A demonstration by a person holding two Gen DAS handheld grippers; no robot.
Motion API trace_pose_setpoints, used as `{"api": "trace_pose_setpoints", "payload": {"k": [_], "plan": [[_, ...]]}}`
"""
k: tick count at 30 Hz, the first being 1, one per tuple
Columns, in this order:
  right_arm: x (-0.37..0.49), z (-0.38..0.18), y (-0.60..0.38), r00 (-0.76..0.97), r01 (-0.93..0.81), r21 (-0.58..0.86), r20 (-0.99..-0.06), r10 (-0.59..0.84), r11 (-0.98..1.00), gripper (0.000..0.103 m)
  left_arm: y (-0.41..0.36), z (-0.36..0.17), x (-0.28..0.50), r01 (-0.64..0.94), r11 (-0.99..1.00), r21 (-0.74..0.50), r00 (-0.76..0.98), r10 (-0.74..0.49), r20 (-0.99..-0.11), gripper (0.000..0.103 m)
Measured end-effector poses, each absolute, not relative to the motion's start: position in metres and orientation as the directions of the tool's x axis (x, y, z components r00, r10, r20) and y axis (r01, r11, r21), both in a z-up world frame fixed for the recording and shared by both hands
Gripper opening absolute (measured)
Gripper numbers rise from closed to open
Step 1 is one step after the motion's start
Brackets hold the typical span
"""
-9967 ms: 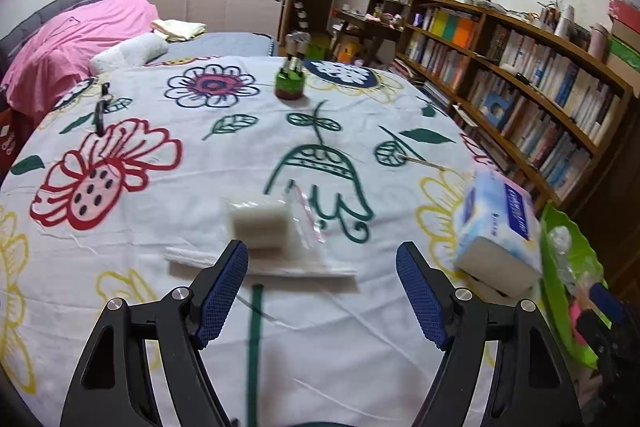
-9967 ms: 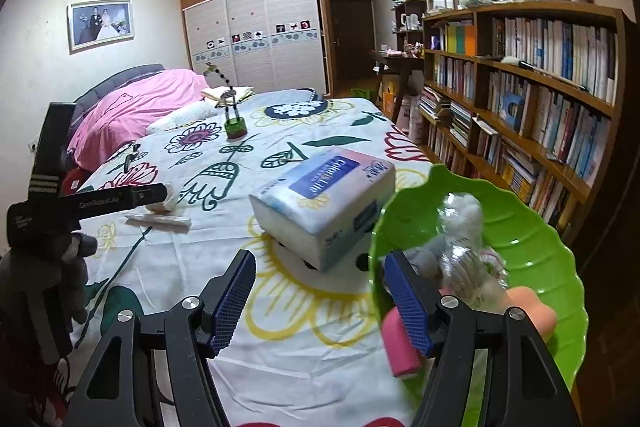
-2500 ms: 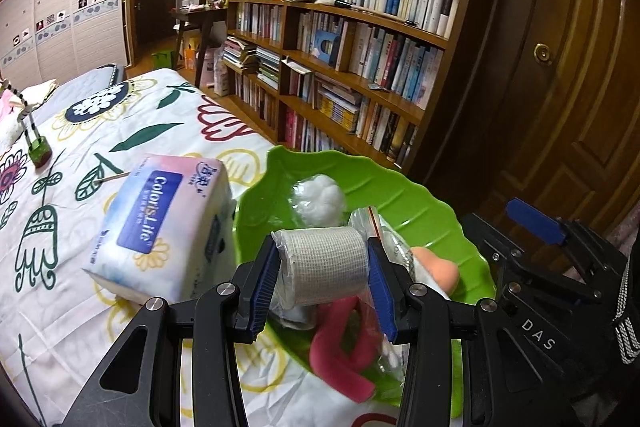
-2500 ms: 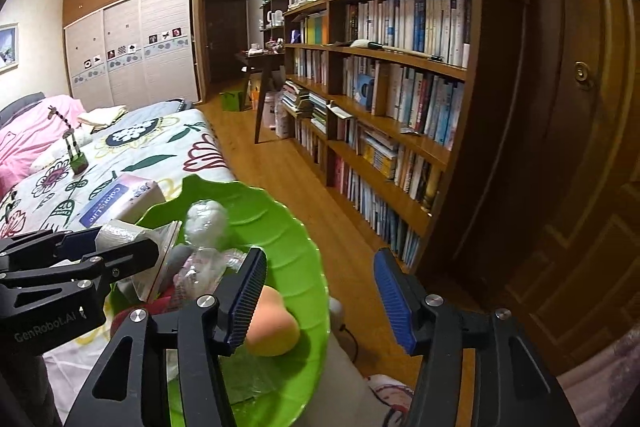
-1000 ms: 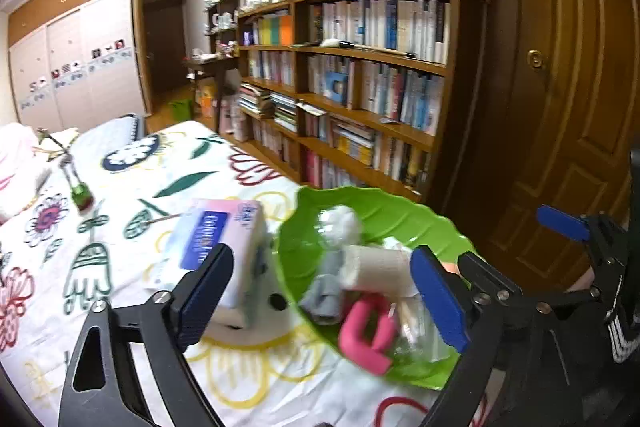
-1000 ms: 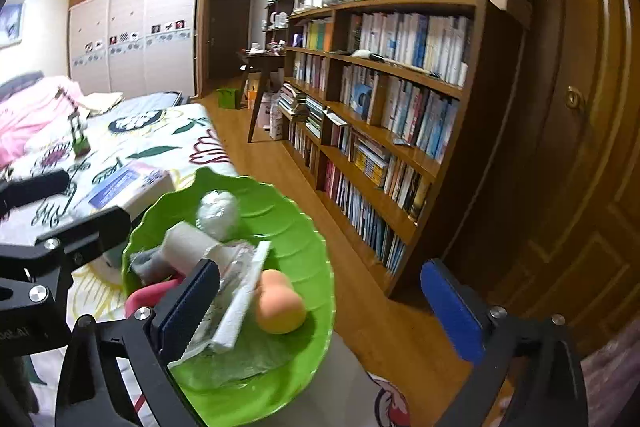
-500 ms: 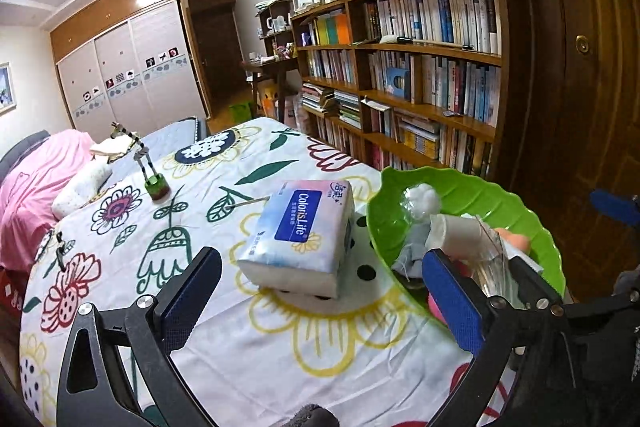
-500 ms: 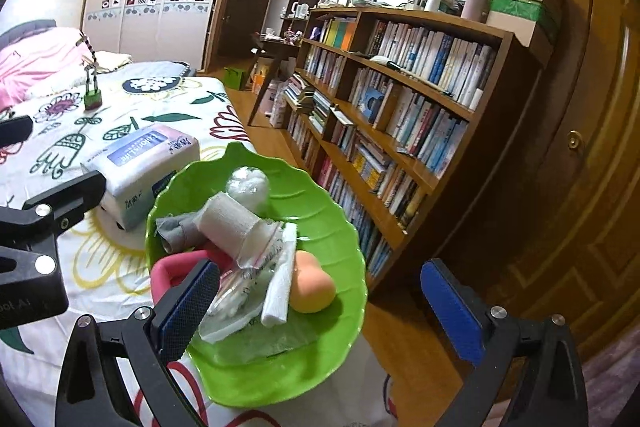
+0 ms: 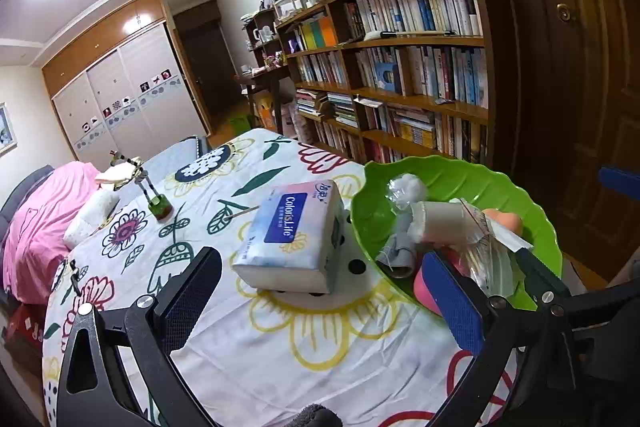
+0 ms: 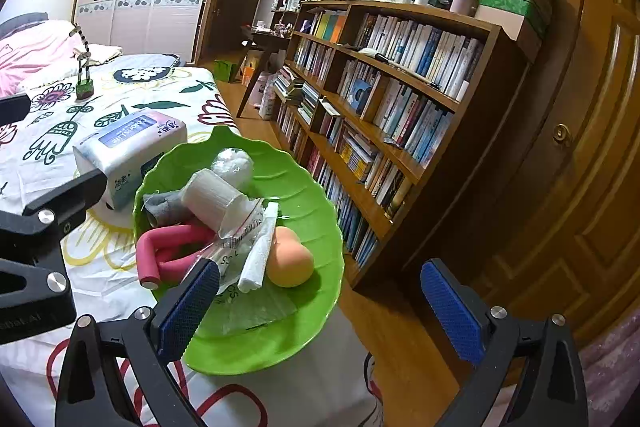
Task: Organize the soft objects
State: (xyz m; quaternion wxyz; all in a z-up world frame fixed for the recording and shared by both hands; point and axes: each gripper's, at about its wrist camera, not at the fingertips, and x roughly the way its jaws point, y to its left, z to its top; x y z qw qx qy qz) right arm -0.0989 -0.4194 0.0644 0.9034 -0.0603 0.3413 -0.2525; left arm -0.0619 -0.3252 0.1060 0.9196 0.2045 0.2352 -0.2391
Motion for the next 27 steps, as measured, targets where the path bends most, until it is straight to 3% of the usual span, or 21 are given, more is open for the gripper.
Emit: {"api": "trace_pose_setpoints", "payload": {"k": [27], "plan": [[-0.100, 0.058, -0.430, 0.628, 0.419, -0.265, -0.606, -0.488, 0.868, 0.103, -0.343, 0.097, -0.060, 0.561, 0.766, 0.313, 0.765, -0.336, -0.549, 0.101]]}}
